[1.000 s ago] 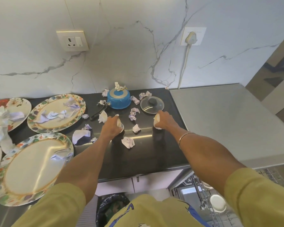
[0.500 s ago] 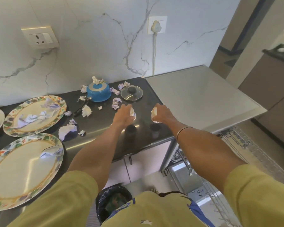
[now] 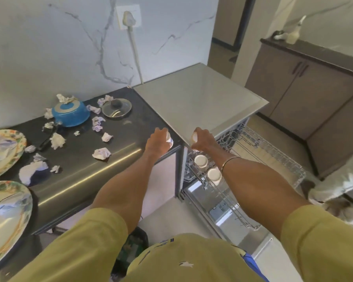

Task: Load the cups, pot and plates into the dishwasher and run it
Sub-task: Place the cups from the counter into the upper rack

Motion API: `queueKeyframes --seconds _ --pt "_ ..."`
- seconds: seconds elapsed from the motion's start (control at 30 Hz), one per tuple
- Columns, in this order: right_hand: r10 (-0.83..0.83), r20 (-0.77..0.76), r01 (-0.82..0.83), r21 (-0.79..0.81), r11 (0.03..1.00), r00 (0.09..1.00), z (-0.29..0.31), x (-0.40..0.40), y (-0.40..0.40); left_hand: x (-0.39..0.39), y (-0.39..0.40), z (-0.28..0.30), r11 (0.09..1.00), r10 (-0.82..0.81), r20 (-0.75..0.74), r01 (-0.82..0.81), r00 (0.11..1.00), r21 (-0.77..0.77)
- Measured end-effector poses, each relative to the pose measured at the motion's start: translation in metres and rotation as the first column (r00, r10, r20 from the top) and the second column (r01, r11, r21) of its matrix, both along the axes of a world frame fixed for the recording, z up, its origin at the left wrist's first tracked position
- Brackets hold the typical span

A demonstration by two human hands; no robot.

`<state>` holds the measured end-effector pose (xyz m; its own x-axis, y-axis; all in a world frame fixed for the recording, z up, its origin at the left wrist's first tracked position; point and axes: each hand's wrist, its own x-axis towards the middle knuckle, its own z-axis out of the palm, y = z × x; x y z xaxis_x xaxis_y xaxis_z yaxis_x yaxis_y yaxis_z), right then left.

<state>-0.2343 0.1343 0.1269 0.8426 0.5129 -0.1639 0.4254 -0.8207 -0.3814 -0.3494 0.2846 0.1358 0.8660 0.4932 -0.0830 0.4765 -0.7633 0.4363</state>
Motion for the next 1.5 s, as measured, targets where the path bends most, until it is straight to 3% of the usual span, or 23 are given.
queueKeyframes --seconds 0.7,1.0,1.5 --pt "-0.227 -0.087 0.222 -0.06 0.973 0.97 -0.031 0.014 -0.311 0.065 -0.276 -0.051 0.951 -0.307 -0.01 0.306 0.952 -0.047" --pt "-0.329 -0.104 0.327 -0.044 0.944 0.938 -0.04 0.035 -0.35 0.108 -0.324 -0.054 0.903 -0.426 0.018 0.426 0.905 -0.056" --pt "-0.46 -0.135 0.455 -0.062 0.888 0.878 -0.055 0.117 -0.372 0.216 -0.334 -0.081 0.834 -0.524 0.031 0.52 0.851 -0.184"
